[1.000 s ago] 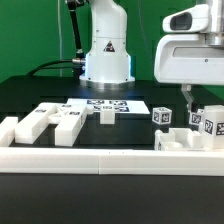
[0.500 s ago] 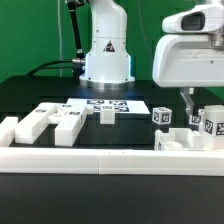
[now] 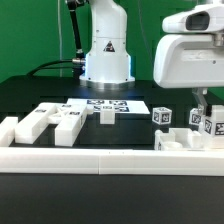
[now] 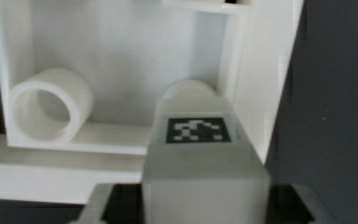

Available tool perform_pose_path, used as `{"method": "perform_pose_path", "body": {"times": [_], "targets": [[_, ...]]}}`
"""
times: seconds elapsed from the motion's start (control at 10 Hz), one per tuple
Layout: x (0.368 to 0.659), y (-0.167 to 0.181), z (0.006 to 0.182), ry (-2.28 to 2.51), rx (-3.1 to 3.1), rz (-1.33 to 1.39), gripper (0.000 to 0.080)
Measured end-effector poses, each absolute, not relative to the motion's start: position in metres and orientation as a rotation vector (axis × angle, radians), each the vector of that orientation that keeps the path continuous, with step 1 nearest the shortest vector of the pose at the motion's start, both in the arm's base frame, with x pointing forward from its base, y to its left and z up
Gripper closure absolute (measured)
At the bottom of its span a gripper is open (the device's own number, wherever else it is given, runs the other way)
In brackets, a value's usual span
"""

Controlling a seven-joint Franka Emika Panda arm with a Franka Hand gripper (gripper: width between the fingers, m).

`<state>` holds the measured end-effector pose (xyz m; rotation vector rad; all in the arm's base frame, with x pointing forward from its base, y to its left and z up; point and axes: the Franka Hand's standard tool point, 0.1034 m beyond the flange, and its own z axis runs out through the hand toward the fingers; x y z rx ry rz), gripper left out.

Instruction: Assemble chair

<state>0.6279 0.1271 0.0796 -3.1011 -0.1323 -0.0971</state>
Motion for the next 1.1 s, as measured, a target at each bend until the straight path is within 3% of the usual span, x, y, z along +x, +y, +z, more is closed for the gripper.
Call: {"method": "perform_pose_path", "body": {"times": [0.4,1.1], "targets": [[0.6279,0.1265,0.0795,0.216,-3.086,-0.088,0.0513],[0.6269,0.1251,0.0785,1.317,-2.729,-0.028,0.0511]]}}
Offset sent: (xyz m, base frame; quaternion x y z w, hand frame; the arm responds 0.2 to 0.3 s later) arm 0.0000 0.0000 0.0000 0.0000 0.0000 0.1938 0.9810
